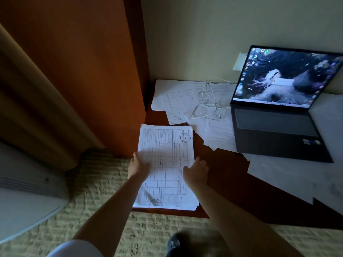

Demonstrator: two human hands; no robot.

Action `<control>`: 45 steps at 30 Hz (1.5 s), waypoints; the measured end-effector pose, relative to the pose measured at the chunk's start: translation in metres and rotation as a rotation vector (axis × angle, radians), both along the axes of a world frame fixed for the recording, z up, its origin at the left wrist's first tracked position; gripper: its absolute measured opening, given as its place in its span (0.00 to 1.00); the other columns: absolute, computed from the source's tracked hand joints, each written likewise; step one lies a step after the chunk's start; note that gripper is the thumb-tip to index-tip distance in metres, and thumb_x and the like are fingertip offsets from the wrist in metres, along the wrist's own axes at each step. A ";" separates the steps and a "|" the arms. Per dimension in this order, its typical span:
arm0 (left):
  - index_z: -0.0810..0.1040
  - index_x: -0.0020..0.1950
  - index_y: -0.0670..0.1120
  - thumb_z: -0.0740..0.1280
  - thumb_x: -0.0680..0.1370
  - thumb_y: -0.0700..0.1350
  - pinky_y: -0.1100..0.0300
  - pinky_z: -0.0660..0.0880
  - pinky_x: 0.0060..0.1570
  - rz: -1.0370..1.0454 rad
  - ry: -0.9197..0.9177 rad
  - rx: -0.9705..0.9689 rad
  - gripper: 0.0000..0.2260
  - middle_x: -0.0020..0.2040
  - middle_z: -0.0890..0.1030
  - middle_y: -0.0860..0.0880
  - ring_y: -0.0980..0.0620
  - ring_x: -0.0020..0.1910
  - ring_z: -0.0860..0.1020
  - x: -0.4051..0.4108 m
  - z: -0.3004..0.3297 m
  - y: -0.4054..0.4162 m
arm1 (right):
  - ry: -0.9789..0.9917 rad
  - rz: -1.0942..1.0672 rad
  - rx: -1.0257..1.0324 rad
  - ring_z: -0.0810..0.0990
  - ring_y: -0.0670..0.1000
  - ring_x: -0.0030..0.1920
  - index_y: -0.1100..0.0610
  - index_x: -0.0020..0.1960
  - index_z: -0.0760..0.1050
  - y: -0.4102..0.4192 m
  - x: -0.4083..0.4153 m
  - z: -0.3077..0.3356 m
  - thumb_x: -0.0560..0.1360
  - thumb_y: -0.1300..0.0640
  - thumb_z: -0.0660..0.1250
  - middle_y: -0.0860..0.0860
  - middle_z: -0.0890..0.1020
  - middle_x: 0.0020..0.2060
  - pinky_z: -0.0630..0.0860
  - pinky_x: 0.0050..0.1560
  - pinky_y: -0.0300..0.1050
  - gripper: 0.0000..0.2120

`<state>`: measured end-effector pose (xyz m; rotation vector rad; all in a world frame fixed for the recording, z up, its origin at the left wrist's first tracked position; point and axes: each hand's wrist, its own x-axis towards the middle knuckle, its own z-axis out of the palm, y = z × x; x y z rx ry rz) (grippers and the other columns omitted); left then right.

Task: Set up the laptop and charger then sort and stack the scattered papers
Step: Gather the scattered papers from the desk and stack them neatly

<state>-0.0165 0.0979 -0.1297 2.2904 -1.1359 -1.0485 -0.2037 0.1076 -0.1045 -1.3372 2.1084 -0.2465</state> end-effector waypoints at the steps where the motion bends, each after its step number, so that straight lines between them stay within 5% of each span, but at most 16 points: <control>1: 0.61 0.72 0.43 0.67 0.73 0.40 0.46 0.76 0.57 -0.016 -0.048 -0.003 0.28 0.64 0.72 0.42 0.43 0.60 0.73 -0.003 0.004 0.003 | -0.036 -0.005 -0.017 0.65 0.57 0.67 0.59 0.73 0.60 -0.001 -0.005 0.001 0.77 0.55 0.63 0.57 0.67 0.67 0.73 0.62 0.51 0.27; 3: 0.56 0.76 0.44 0.70 0.74 0.44 0.45 0.65 0.70 -0.054 -0.193 -0.040 0.35 0.73 0.63 0.42 0.42 0.72 0.62 -0.011 0.013 0.011 | -0.102 0.015 -0.038 0.66 0.57 0.68 0.58 0.73 0.61 -0.002 -0.015 0.005 0.77 0.57 0.62 0.57 0.68 0.67 0.72 0.62 0.50 0.26; 5: 0.58 0.76 0.45 0.70 0.75 0.46 0.47 0.60 0.73 -0.105 -0.302 -0.128 0.33 0.75 0.61 0.42 0.43 0.75 0.57 -0.022 0.021 0.019 | -0.173 0.034 -0.052 0.69 0.57 0.67 0.57 0.73 0.62 -0.001 -0.024 0.005 0.77 0.58 0.61 0.56 0.69 0.67 0.75 0.61 0.51 0.25; 14: 0.71 0.69 0.46 0.68 0.76 0.43 0.57 0.71 0.62 -0.202 -0.110 -0.230 0.21 0.67 0.74 0.47 0.49 0.65 0.72 -0.117 0.053 0.038 | -0.311 0.127 -0.105 0.75 0.52 0.61 0.55 0.71 0.66 0.021 -0.091 0.020 0.78 0.59 0.60 0.53 0.73 0.66 0.74 0.56 0.43 0.21; 21: 0.79 0.57 0.47 0.67 0.75 0.38 0.62 0.74 0.50 -0.252 0.128 -0.201 0.12 0.56 0.81 0.48 0.49 0.54 0.78 -0.235 0.055 0.060 | 0.045 0.183 -0.163 0.75 0.53 0.62 0.58 0.68 0.70 0.049 -0.223 0.019 0.79 0.60 0.60 0.55 0.74 0.63 0.74 0.59 0.44 0.18; 26: 0.80 0.55 0.48 0.65 0.77 0.37 0.71 0.69 0.27 -0.253 0.240 -0.097 0.10 0.49 0.80 0.51 0.59 0.35 0.75 -0.326 0.043 0.073 | 0.255 0.241 -0.123 0.73 0.55 0.59 0.61 0.62 0.70 0.058 -0.313 0.010 0.76 0.64 0.59 0.56 0.73 0.60 0.73 0.57 0.45 0.15; 31: 0.80 0.52 0.49 0.64 0.75 0.36 0.62 0.74 0.31 -0.161 0.267 -0.004 0.11 0.46 0.81 0.49 0.54 0.35 0.77 -0.377 0.034 0.079 | 0.366 0.412 -0.199 0.66 0.58 0.68 0.59 0.71 0.62 0.048 -0.357 -0.006 0.73 0.59 0.64 0.57 0.65 0.69 0.67 0.65 0.50 0.28; 37: 0.79 0.43 0.51 0.65 0.72 0.31 0.49 0.78 0.43 0.001 0.358 0.027 0.14 0.44 0.82 0.46 0.46 0.41 0.79 -0.408 0.025 0.077 | 0.440 0.583 -0.340 0.77 0.59 0.51 0.61 0.60 0.73 0.031 -0.364 -0.018 0.68 0.65 0.69 0.58 0.78 0.51 0.76 0.52 0.52 0.21; 41: 0.79 0.53 0.43 0.64 0.76 0.31 0.45 0.78 0.49 0.140 0.441 0.024 0.11 0.40 0.81 0.48 0.45 0.42 0.80 -0.413 0.017 0.072 | 0.489 0.548 -0.340 0.79 0.60 0.48 0.61 0.56 0.75 0.029 -0.369 -0.023 0.62 0.66 0.74 0.60 0.79 0.48 0.77 0.47 0.53 0.23; 45: 0.76 0.57 0.43 0.63 0.79 0.39 0.51 0.79 0.48 0.292 0.549 -0.009 0.08 0.48 0.81 0.45 0.46 0.45 0.82 -0.415 0.021 0.059 | 0.489 0.557 -0.406 0.75 0.51 0.21 0.61 0.31 0.77 0.022 -0.373 -0.010 0.51 0.69 0.79 0.54 0.75 0.22 0.70 0.21 0.37 0.13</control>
